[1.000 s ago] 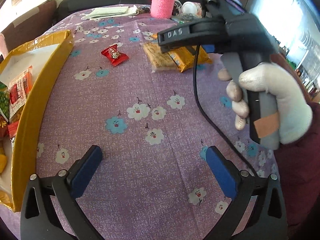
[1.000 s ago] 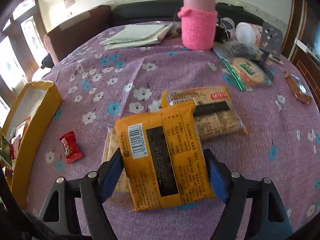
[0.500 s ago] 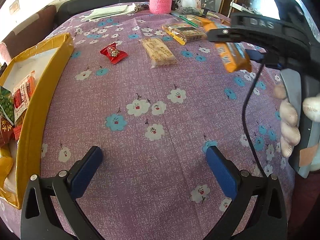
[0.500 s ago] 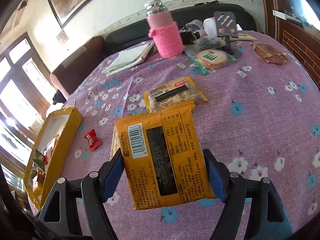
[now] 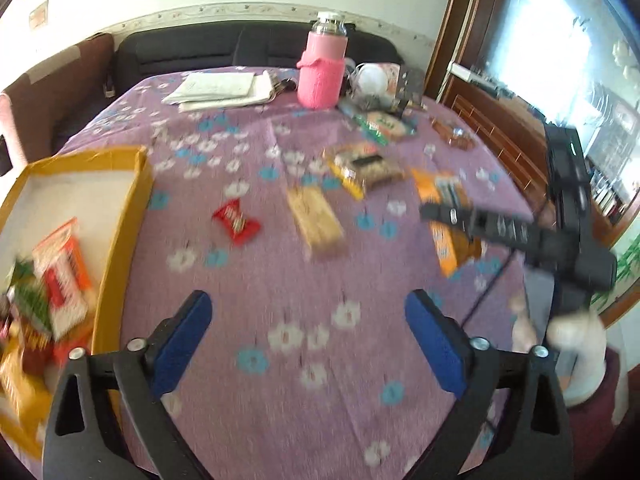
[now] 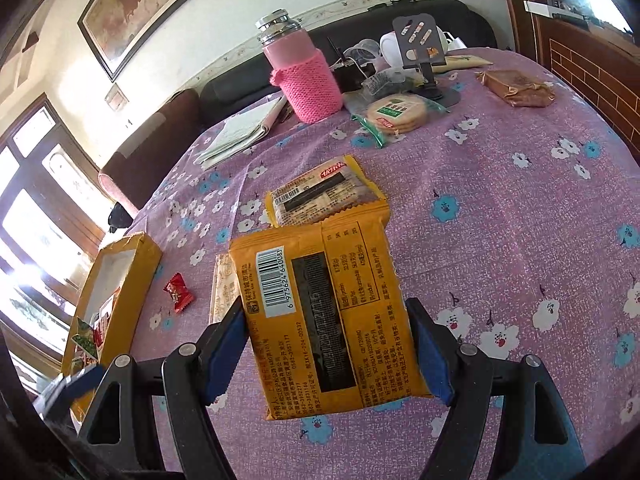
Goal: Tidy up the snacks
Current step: 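Grasp the beige biscuit bar with the left gripper while the right holds the orange pack, then carry both biscuit packs over the white tray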
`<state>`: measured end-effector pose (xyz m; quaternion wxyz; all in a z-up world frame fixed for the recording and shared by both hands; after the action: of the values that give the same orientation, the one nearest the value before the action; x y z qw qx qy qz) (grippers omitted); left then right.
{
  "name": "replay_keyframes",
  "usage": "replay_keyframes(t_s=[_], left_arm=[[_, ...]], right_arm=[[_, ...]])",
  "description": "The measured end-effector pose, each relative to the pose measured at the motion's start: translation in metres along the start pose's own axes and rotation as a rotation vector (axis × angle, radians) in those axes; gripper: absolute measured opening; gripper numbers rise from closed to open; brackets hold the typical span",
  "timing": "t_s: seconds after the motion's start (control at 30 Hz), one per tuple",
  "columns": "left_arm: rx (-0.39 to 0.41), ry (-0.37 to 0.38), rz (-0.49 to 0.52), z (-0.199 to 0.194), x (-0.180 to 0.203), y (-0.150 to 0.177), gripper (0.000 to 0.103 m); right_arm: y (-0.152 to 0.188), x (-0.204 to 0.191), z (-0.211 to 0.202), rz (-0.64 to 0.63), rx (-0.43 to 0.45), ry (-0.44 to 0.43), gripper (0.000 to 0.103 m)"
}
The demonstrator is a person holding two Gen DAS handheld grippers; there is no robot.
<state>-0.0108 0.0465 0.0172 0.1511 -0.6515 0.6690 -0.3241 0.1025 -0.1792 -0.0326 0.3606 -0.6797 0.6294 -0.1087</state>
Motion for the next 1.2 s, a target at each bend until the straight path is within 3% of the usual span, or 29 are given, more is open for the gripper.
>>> replay_keyframes(t_s=[0.07, 0.17, 0.3, 0.47, 0.53, 0.57, 0.63, 0.67, 0.93, 1.2], left_arm=[[-0.040, 0.025, -0.018, 0.016, 0.001, -0.012, 0.076], [-0.070, 0.072, -0.036, 0.038, 0.008, -0.028, 0.076], [-0.119, 0.062, -0.037, 0.074, 0.018, -0.039, 0.076], [-0.156, -0.025, 0.001, 0.111, 0.018, -0.041, 0.073], [-0.145, -0.084, 0.055, 0.116, 0.018, -0.038, 0.063], [-0.137, -0.128, 0.097, 0.118, 0.020, -0.037, 0.052], [-0.128, -0.129, 0.133, 0.117, 0.024, -0.035, 0.033], [-0.131, -0.122, 0.131, 0.116, 0.023, -0.035, 0.031], [-0.087, -0.046, 0.027, 0.082, 0.008, -0.037, 0.031], [0.020, 0.029, -0.066, 0.010, -0.006, -0.045, 0.031]], right_arm=[[0.000, 0.002, 0.002, 0.008, -0.007, -0.007, 0.077], [0.001, 0.006, 0.007, 0.027, -0.025, -0.016, 0.077], [0.002, 0.011, 0.008, 0.054, -0.031, -0.027, 0.077], [0.000, 0.014, 0.004, 0.070, -0.017, -0.032, 0.077], [0.000, 0.014, 0.003, 0.068, -0.015, -0.033, 0.077], [-0.001, 0.013, 0.003, 0.066, -0.014, -0.033, 0.077], [-0.001, 0.012, 0.003, 0.058, -0.011, -0.027, 0.077], [-0.001, 0.011, 0.003, 0.054, -0.008, -0.023, 0.077], [0.002, 0.012, 0.004, 0.049, -0.013, -0.008, 0.077], [0.004, 0.005, 0.009, 0.017, -0.009, -0.005, 0.077]])
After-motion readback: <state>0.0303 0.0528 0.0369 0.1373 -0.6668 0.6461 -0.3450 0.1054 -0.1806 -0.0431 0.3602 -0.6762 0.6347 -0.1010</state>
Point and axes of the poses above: each gripper's, at about its wrist camera, not at the fingertips, and z roughly the way its jaws point, x to its right, y to its underside, the point moved 7 cm from there along z, roughly the way its jaws point, and after that the axes turned 5 degrees about -z, right-handed, at the moved point
